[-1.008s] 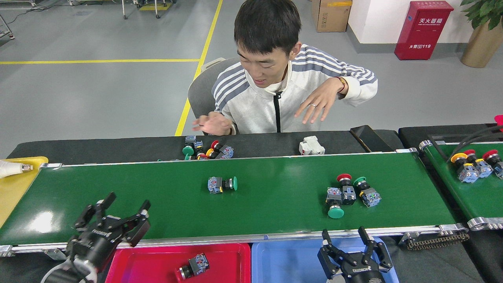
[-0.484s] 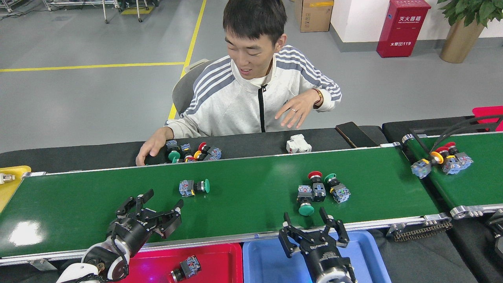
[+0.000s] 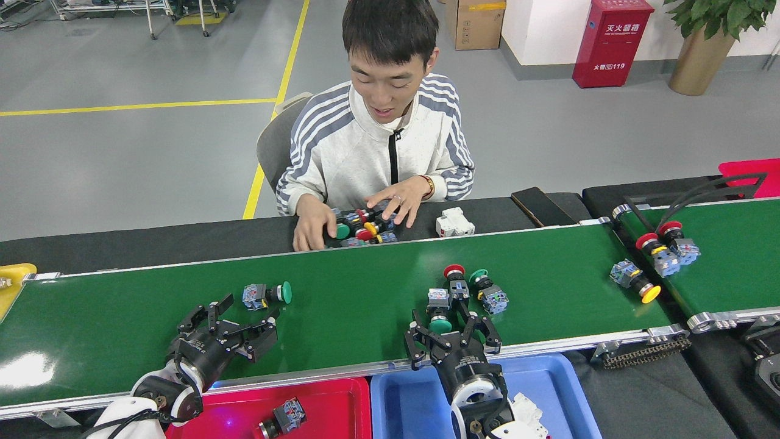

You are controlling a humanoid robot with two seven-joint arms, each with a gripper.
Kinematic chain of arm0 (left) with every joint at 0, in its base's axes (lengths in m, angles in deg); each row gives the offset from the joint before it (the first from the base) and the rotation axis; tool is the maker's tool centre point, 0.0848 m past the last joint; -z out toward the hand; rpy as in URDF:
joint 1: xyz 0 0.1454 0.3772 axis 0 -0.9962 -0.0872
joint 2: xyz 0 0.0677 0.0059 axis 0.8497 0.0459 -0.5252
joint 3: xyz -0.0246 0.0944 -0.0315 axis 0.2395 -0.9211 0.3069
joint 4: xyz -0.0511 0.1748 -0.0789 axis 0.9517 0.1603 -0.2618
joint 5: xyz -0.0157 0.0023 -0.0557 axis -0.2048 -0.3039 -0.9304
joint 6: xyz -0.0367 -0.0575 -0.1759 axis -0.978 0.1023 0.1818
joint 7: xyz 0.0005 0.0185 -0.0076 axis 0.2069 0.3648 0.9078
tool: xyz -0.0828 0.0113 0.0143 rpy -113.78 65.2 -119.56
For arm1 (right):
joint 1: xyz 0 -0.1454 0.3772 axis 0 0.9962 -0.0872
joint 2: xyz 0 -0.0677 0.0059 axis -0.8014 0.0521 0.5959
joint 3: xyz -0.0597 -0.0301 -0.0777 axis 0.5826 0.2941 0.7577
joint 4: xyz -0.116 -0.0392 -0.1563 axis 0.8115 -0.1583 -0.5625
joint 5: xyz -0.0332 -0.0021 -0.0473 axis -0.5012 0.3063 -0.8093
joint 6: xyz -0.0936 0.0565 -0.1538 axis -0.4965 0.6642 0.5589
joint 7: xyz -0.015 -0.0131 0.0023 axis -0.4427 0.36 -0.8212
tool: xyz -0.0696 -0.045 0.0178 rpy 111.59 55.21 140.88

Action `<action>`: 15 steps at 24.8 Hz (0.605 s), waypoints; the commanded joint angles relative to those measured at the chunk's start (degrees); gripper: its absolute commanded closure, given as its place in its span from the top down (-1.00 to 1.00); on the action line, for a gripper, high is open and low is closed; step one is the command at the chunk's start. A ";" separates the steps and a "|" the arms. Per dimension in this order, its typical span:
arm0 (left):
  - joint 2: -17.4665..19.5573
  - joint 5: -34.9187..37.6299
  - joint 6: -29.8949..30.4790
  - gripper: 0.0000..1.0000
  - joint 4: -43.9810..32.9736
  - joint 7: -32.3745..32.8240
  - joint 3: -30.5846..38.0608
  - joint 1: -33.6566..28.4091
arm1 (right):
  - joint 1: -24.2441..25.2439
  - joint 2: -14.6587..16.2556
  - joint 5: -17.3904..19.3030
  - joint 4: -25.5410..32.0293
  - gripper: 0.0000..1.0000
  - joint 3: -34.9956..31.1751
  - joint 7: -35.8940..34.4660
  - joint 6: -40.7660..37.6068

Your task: Pick switch part from conveyor to tray

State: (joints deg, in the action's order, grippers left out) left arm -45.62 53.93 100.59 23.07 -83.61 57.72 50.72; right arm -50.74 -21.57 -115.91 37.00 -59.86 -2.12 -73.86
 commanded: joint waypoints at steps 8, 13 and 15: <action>-1.10 0.10 -1.75 0.98 3.24 -0.18 0.25 2.90 | -0.85 0.46 0.29 1.17 -0.84 0.52 0.00 -2.22; -2.33 0.01 -3.86 0.03 4.12 -0.36 0.51 2.98 | 2.84 1.51 0.29 7.76 -0.84 2.01 -0.35 -14.78; -2.59 -0.07 -4.04 -0.12 4.12 -0.36 0.69 2.90 | 5.22 1.77 0.29 11.01 -0.83 2.01 -0.26 -21.20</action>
State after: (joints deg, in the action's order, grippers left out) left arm -47.72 53.92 96.49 27.52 -83.76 58.47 52.81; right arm -45.57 -19.88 -115.71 45.92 -57.93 -1.81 -89.15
